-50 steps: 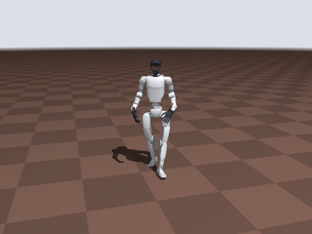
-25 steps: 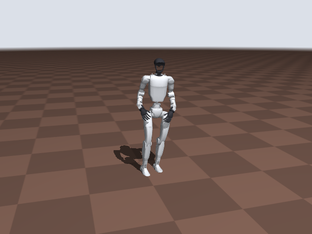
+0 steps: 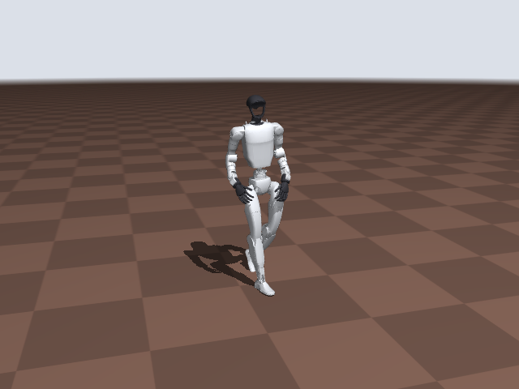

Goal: Walk run

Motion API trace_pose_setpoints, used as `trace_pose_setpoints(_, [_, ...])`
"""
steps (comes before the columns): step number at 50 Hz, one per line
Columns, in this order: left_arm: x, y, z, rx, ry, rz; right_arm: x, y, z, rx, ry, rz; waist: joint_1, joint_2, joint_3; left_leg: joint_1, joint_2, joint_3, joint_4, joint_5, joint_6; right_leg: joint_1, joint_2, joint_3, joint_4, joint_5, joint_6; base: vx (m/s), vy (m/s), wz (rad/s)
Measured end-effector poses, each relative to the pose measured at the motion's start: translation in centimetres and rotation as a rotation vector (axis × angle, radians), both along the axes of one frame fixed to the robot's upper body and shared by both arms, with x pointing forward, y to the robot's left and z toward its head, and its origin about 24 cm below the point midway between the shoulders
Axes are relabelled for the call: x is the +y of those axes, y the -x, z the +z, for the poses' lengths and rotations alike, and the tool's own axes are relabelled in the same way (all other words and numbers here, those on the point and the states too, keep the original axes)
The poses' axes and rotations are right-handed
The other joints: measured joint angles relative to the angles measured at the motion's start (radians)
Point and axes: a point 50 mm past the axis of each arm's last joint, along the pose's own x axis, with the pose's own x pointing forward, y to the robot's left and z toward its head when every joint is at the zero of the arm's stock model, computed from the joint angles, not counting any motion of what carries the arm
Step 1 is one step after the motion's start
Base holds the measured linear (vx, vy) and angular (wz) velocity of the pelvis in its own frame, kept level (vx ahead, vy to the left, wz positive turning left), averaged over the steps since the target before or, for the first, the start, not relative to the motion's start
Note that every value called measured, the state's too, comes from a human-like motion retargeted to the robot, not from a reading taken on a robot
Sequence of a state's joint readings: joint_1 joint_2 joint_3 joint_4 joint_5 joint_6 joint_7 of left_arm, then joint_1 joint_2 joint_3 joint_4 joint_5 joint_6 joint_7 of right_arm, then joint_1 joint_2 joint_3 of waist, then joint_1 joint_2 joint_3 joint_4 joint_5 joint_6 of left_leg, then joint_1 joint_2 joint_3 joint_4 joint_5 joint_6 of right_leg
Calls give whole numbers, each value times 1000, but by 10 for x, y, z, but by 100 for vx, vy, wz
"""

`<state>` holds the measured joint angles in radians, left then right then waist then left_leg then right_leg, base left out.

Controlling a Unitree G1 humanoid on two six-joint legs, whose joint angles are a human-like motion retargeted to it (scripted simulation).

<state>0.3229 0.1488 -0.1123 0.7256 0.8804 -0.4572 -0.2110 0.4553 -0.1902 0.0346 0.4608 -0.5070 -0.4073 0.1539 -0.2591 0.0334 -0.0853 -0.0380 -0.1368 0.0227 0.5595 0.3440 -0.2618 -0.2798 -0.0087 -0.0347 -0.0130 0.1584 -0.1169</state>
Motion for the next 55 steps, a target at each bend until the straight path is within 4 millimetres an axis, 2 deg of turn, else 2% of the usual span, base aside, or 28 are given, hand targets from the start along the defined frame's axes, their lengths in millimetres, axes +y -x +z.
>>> trace_pose_setpoints(2, [1, -6, 3, -36, -13, -42, -2, -2, 0, 0, 10, 14, -1, -24, -12, -90, -20, 34, 141, 62, 0, 28, -31, 12, 2, -36, -1, 57, -16, 10])
trace_pose_setpoints(4, [4, -5, 4, -55, -39, -66, 4, 1, -2, 12, -9, 28, -3, -40, -10, -165, 7, -6, 252, -28, 21, 60, 4, -2, 12, -63, -43, 68, -52, -1])
trace_pose_setpoints(8, [4, -6, 5, -77, -42, -36, 8, 7, -7, 63, -39, 56, 49, -76, -8, -314, 94, 116, 278, -204, 167, 111, 26, 49, 20, -104, -74, 53, -22, -71])
trace_pose_setpoints(10, [2, -7, 7, -99, -32, -14, 8, 10, -8, 72, -40, 61, 72, -85, -5, -370, 134, 169, 208, -267, 236, 137, 35, 70, 23, -127, -86, 63, -12, -64])
trace_pose_setpoints(12, [1, -9, 9, -132, -42, -13, 7, 13, -9, 76, -40, 56, 89, -75, 1, -407, 168, 201, 92, -283, 261, 163, 62, 79, 25, -148, -99, 62, -7, -48])
trace_pose_setpoints(17, [0, -8, 9, -155, -66, -51, 7, 20, -13, 106, -61, 37, 140, -36, 14, -451, 209, 244, -279, -288, 277, 240, 141, 118, 26, -195, -125, 62, -4, -60])
trace_pose_setpoints(20, [-1, -5, 6, -109, -54, -51, 7, 21, -14, 118, -67, 46, 170, -42, 17, -478, 167, 195, -464, -343, 277, 289, 148, 147, 32, -222, -125, 73, -3, -72])
trace_pose_setpoints(23, [0, -5, 5, -78, -46, -51, 6, 20, -13, 116, -66, 59, 164, -50, 15, -486, 149, 202, -557, -375, 247, 324, 145, 146, 53, -250, -122, 72, 1, -27])
trace_pose_setpoints(25, [0, -9, 6, -74, -48, -65, 6, 19, -13, 113, -58, 76, 165, -46, 15, -477, 159, 251, -533, -370, 270, 343, 151, 137, 73, -262, -119, 70, 6, -25])
trace_pose_setpoints(27, [1, -13, 7, -85, -56, -75, 7, 21, -15, 125, -55, 91, 183, -56, 3, -474, 160, 266, -483, -364, 346, 358, 139, 136, 90, -249, -104, 75, 11, -64])
trace_pose_setpoints(30, [1, -17, 9, -113, -62, -51, 8, 26, -19, 173, -80, 81, 217, -66, -24, -449, 153, 268, -460, -283, 370, 383, 119, 116, 120, -179, -49, 86, 18, -62])
trace_pose_setpoints(32, [2, -17, 8, -101, -58, -35, 8, 28, -21, 188, -99, 54, 215, -72, -41, -428, 140, 260, -437, -256, 367, 390, 98, 98, 166, -82, 16, 82, 18, -25])
trace_pose_setpoints(35, [3, -17, 7, -62, -36, -23, 9, 28, -21, 178, -108, 38, 219, -81, -51, -399, 135, 277, -402, -293, 389, 371, 80, 142, 290, 148, 146, 83, 19, -13])
trace_pose_setpoints(37, [7, -18, 7, -50, -49, -33, 12, 25, -21, 164, -104, 53, 197, -42, -46, -350, 157, 255, -409, -324, 387, 329, 136, 157, 413, 244, 214, 79, 16, 32])
trace_pose_setpoints(38, [10, -18, 7, -48, -58, -44, 12, 23, -20, 154, -91, 74, 191, -18, -42, -326, 169, 243, -416, -339, 385, 298, 156, 127, 487, 272, 217, 79, 16, 7])
trace_pose_setpoints(40, [11, -18, 7, -47, -57, -60, 10, 18, -18, 124, -43, 119, 192, 14, -34, -285, 189, 240, -420, -371, 378, 234, 167, 84, 615, 253, 206, 62, 14, -17])
trace_pose_setpoints(42, [10, -16, 5, -21, -43, -69, 9, 12, -15, 87, -18, 125, 185, 32, -21, -246, 192, 232, -431, -388, 375, 164, 173, 70, 696, 174, 177, 63, 13, 14])
trace_pose_setpoints(45, [9, -12, 3, 18, -30, -78, 9, 9, -11, 37, -38, 94, 151, 56, -7, -184, 179, 191, -458, -409, 379, 73, 188, 66, 714, 85, 169, 62, 8, 66])
trace_pose_setpoints(47, [7, -9, 2, 18, -29, -76, 9, 8, -8, 6, -48, 86, 128, 57, -8, -152, 158, 170, -470, -425, 384, 22, 178, 84, 657, 19, 181, 67, 6, 66])
trace_pose_setpoints(50, [3, -3, 0, 23, -24, -75, 6, 9, -4, -42, -29, 95, 106, 41, -14, -99, 111, 152, -485, -455, 393, -34, 137, 113, 489, -11, 212, 67, 5, 54])
trace_pose_setpoints(55, [-3, 3, -6, 84, -24, -124, 9, 8, 1, -99, 30, 157, 78, -11, -4, 6, 28, 127, -504, -505, 394, -94, 57, 189, 151, -66, 205, 63, -4, 42])
